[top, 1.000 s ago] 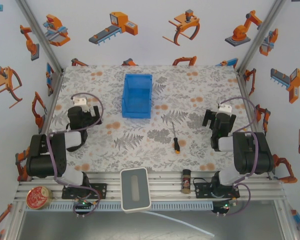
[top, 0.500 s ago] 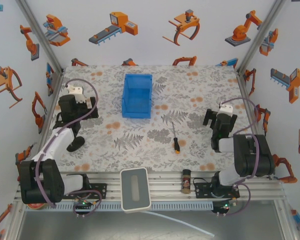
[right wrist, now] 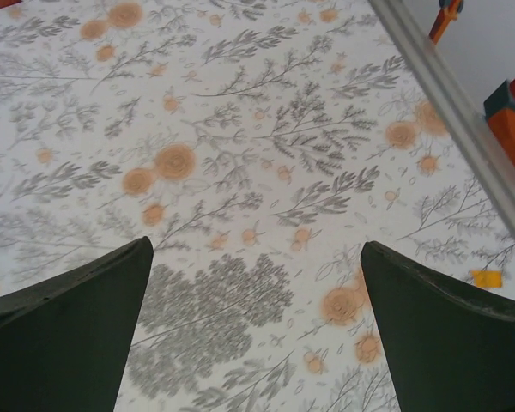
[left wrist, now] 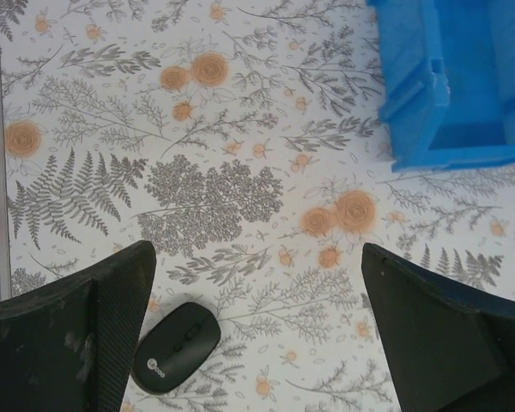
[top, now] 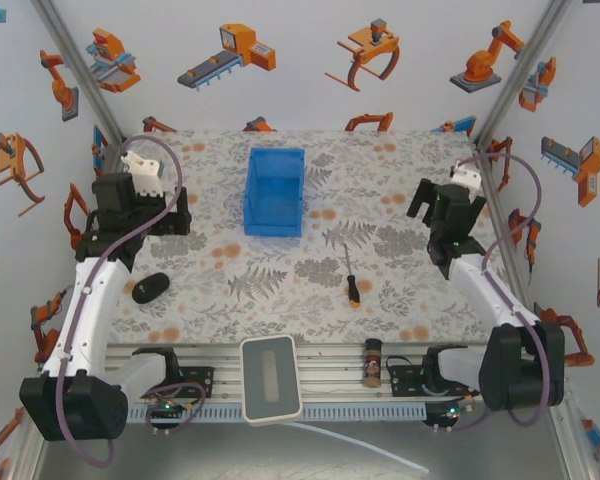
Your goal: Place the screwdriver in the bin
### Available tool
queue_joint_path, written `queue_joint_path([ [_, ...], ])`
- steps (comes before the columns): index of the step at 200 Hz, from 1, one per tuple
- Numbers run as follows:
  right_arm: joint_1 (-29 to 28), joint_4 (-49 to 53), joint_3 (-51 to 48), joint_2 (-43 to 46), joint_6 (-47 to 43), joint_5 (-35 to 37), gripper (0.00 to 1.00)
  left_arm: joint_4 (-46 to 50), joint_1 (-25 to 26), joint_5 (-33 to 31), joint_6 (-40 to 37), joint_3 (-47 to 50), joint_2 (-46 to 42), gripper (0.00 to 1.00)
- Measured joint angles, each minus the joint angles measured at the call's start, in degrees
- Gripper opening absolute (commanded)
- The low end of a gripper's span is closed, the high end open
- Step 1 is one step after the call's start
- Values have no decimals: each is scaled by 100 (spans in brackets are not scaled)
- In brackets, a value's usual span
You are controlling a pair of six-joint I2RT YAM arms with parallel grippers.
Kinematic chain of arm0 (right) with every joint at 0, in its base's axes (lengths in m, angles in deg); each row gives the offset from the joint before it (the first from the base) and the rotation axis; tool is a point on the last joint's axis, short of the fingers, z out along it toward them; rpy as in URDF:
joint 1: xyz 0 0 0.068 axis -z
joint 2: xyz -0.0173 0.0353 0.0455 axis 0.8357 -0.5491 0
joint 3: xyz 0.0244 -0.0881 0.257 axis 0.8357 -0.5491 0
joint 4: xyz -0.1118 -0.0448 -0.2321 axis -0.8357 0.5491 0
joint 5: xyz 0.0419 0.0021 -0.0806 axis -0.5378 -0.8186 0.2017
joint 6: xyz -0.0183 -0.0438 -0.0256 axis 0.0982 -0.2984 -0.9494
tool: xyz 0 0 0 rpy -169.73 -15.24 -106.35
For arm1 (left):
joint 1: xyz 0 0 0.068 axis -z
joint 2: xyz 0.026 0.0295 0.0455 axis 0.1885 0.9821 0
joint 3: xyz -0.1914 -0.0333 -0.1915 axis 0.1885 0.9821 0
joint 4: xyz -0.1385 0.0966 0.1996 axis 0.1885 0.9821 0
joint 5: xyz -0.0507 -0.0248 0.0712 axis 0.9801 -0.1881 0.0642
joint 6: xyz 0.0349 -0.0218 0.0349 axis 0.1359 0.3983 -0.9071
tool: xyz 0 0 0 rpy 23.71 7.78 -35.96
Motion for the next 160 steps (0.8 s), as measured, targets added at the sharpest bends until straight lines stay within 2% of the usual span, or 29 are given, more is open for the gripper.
queue_joint_path([
  [18,-101,820,63,638,402,-433,99,433,24,160,-24,-280,-31,97],
  [47,-208,1532,-448,2343,955,-1235,99,909,66,546,-24,-380,-304,97],
  [67,-407,2249,-396,2876,1172,-1453,88,1113,177,664,-20,-422,-426,98],
  [74,-501,2490,-361,2876,1233,-1508,83,1172,212,680,-20,-466,-407,98],
  [93,-931,3250,-273,2575,1390,-1541,81,1250,249,684,-17,-579,-262,97],
  [115,-1757,4033,-87,1851,1609,-1390,79,1357,254,684,-17,-645,-90,97],
  [137,-2509,4426,125,1143,1788,-1224,80,1471,282,684,-15,-647,-59,97],
  [160,-3036,4509,350,557,1967,-1034,79,1506,313,691,-15,-647,-83,97],
])
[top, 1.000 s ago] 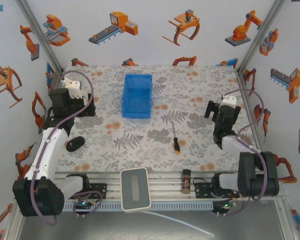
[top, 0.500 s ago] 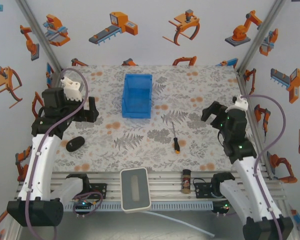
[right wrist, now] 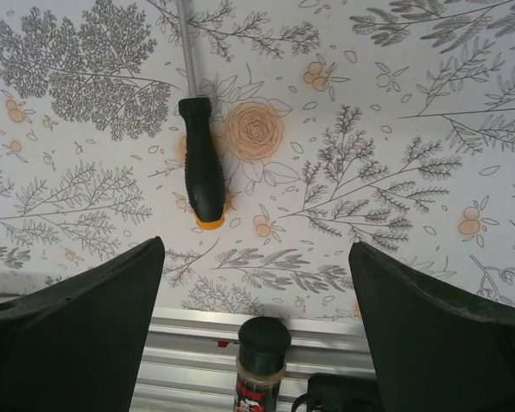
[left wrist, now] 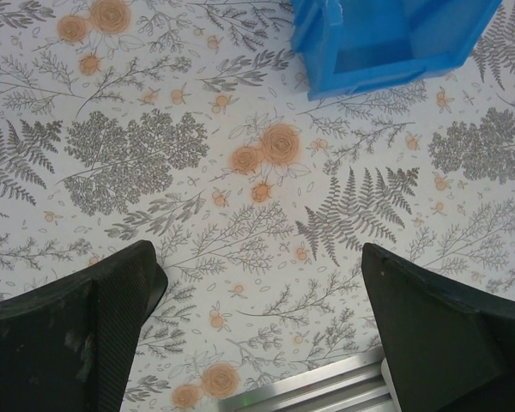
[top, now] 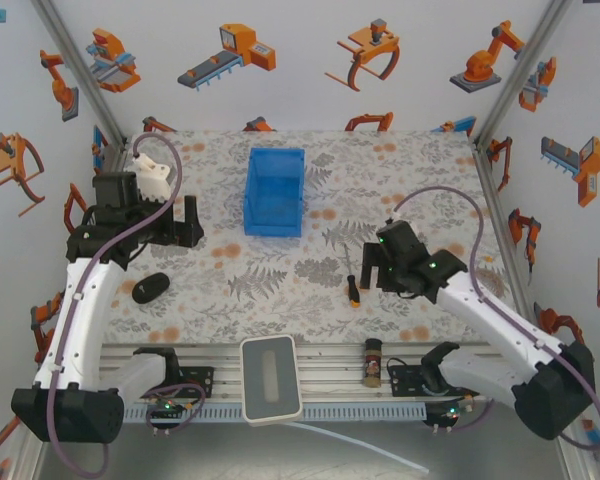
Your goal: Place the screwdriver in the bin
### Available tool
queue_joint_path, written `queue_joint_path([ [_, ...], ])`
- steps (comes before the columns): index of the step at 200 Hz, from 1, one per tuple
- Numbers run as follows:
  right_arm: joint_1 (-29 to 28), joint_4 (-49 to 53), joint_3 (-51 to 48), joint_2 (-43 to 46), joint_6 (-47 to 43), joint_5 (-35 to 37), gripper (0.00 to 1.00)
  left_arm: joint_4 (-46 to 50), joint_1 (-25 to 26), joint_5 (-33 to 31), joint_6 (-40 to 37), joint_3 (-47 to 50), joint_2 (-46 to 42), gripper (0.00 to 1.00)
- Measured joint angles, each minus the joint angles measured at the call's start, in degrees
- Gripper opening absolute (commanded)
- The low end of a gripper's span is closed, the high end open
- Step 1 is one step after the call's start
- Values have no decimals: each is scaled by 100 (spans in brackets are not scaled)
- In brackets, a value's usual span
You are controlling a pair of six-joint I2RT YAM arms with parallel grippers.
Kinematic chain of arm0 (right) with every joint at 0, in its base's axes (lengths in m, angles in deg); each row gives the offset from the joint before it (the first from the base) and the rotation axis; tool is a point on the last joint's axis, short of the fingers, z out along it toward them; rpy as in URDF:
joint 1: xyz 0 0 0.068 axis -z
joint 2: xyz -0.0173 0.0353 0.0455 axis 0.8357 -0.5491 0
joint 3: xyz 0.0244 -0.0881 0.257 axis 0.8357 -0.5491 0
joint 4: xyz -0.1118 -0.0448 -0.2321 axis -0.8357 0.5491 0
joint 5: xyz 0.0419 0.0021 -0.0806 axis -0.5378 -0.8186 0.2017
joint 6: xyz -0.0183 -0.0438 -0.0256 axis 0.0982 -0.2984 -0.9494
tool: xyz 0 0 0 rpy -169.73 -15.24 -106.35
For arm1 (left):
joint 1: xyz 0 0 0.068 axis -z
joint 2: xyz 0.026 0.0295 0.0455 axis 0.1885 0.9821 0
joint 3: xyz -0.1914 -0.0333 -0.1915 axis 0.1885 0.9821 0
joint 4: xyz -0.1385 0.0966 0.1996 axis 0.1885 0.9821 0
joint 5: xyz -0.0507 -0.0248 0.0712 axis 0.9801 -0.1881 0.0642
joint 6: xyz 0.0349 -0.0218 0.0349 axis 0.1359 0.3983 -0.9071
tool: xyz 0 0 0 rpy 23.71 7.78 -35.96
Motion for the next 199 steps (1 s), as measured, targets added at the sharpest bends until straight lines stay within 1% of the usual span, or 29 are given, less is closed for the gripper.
queue_joint_path([
  [6,-138,-17,52,-160,44,59,78,7,0,15,-2,0,-13,97],
  [13,-260,-46,98,-326,74,94,72,11,4,26,-2,0,-26,97],
  [25,-431,-164,138,-616,120,114,67,22,7,55,-2,0,-48,97],
  [42,-542,-299,146,-975,203,120,66,26,20,76,-2,0,-46,97],
  [57,-640,-492,131,-1255,269,138,62,57,48,101,-2,0,-39,97],
  [89,-719,-896,13,-1484,422,111,58,155,79,203,-2,0,-28,97],
  [106,-723,-1049,-20,-1620,481,114,57,278,81,428,-28,0,-28,97],
  [145,-734,-1095,-24,-1821,520,149,54,579,199,1187,-205,7,-57,97],
  [157,-734,-1097,-24,-1884,520,164,51,643,251,1405,-251,22,-94,97],
  [175,-734,-1104,-31,-1939,522,166,50,713,315,1663,-293,33,-142,97],
  [199,-734,-1123,-39,-1978,527,188,48,754,367,1838,-332,44,-155,97],
])
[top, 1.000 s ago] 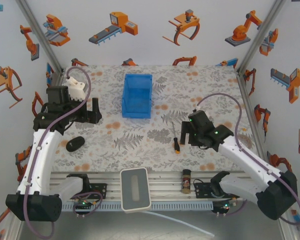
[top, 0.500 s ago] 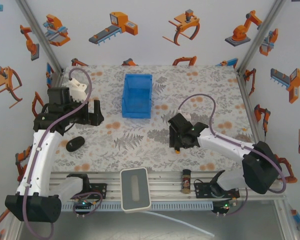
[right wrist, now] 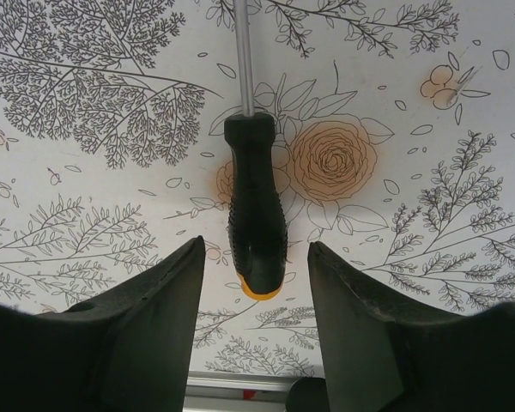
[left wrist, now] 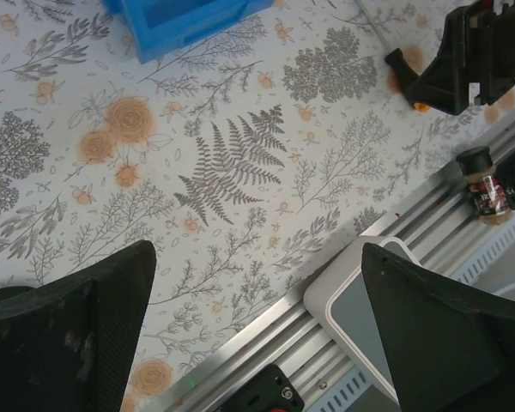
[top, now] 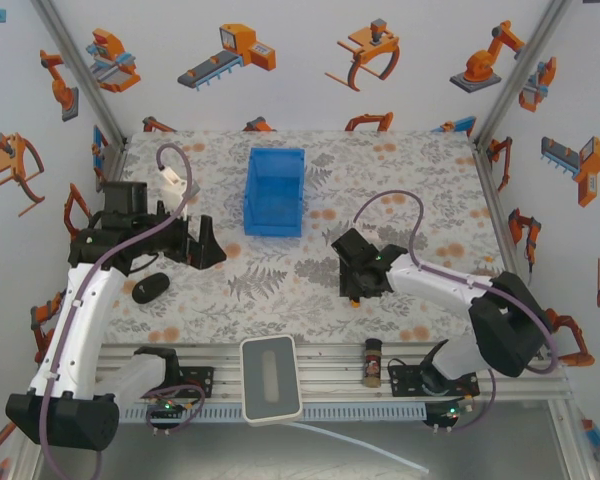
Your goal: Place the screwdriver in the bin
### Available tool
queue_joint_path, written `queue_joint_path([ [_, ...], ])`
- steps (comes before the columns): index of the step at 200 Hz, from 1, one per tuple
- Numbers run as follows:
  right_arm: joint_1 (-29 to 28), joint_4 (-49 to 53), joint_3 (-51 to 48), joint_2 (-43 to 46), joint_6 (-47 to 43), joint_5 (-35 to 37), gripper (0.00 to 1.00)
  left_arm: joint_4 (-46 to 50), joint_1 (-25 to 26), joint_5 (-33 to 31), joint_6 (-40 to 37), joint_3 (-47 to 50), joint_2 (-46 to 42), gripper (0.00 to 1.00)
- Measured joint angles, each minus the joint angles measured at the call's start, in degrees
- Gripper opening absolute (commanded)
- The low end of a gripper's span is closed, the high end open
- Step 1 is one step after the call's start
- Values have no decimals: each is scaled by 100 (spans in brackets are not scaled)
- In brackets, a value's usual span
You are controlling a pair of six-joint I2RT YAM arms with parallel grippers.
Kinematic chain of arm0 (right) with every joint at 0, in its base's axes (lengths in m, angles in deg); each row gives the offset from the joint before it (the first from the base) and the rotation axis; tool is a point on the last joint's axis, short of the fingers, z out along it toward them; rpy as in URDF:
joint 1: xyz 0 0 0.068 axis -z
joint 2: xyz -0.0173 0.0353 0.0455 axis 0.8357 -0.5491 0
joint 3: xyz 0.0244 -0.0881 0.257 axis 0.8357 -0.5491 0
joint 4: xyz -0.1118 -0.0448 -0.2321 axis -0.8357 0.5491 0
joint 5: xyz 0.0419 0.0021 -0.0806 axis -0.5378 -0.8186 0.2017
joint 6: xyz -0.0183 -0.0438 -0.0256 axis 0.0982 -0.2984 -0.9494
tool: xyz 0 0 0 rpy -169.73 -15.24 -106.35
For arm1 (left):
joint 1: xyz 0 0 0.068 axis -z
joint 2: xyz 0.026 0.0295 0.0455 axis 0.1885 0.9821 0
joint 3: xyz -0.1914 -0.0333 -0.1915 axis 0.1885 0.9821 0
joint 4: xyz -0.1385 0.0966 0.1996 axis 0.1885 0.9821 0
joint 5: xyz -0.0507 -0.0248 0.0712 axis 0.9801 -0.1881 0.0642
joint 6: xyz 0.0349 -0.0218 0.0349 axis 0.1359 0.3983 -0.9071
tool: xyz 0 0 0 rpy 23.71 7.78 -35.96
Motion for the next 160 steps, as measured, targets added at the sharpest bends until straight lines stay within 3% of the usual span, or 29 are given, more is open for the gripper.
queue_joint_path([
  [75,0,-203,-74,-426,83,-22,42,42,61,79,-42,11,0,97],
  [118,-4,-247,-72,-431,103,-28,30,39,70,76,-42,11,0,97],
  [140,-4,-256,-85,-426,122,-26,18,39,87,79,-42,11,0,97],
  [160,-4,-284,-114,-396,122,-28,14,39,92,76,-42,11,0,97],
])
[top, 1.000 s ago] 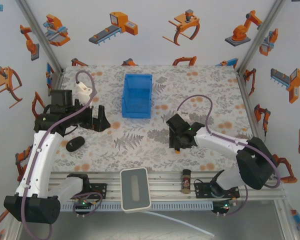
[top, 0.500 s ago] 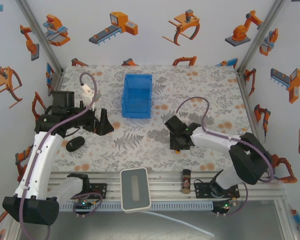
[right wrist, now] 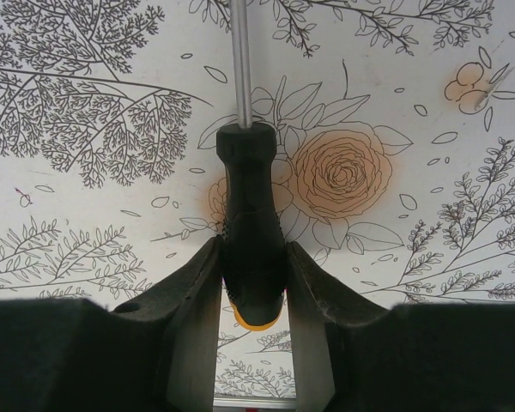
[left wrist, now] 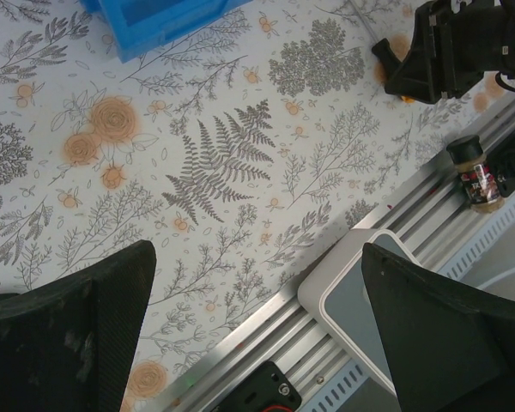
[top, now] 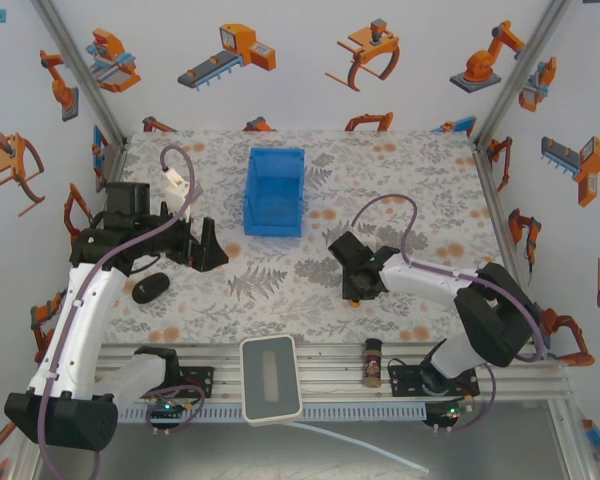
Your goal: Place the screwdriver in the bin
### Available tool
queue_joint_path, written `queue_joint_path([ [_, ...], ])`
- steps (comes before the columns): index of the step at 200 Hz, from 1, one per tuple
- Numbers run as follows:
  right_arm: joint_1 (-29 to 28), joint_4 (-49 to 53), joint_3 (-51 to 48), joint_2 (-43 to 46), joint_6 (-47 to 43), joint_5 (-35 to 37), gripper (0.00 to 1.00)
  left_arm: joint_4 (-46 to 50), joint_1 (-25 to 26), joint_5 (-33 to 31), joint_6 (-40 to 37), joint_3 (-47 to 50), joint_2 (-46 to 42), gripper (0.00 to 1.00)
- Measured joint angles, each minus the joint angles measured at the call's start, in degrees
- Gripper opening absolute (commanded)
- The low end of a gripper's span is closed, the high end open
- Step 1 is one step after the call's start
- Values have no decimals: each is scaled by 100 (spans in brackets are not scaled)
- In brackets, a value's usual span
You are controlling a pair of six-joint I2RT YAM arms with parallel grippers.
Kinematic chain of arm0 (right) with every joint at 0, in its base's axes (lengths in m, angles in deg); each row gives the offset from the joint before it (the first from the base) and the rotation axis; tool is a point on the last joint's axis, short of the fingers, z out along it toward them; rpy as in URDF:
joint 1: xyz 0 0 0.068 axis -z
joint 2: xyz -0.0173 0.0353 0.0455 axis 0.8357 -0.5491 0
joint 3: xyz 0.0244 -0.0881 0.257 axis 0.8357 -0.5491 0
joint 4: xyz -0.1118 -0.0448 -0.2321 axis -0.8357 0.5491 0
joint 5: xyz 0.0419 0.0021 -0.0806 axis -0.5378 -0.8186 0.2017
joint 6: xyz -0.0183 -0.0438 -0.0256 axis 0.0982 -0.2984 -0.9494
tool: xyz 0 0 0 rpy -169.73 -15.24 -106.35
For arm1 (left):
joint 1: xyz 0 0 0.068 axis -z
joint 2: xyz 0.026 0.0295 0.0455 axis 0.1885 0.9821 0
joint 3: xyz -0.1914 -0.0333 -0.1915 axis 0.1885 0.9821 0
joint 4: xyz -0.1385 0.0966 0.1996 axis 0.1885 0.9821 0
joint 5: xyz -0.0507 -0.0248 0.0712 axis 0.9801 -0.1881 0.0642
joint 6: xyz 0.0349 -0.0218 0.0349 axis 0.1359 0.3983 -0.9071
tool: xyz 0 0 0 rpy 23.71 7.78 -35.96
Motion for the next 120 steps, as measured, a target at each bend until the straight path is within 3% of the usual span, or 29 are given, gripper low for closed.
queue_joint_path([
  [42,-9,46,-79,160,-17,-37,14,2,24,-46,-50,0,0,97],
  [120,-11,780,219,1360,-337,-37,14,114,33,-256,-201,0,0,97],
])
